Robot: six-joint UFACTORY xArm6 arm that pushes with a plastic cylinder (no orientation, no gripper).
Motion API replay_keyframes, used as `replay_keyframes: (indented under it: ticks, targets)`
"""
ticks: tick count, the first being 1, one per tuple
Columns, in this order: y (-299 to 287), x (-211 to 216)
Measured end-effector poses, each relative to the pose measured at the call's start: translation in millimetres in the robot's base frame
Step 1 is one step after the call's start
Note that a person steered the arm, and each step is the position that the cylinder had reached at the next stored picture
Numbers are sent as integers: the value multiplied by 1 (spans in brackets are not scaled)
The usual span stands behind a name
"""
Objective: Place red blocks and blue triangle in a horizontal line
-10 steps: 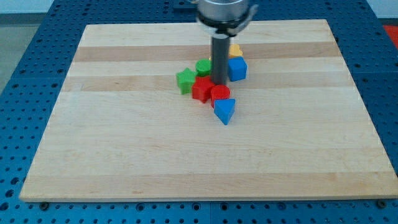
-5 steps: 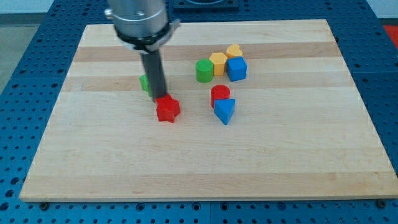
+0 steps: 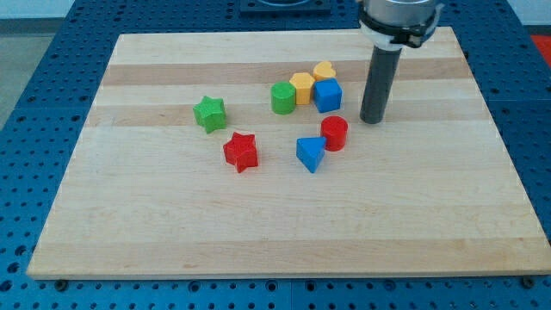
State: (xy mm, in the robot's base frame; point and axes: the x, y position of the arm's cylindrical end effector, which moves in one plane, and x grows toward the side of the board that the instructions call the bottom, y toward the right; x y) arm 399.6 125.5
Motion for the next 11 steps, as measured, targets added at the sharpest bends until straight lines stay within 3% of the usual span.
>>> replay_keyframes:
  ticks: [1,3,4,8,9,10,11]
  targets:
    - [-34,10]
    - [-176,52]
    - [-197,58]
    - [-67,48]
    - [-48,63]
    - [-61,79]
    - [-113,80]
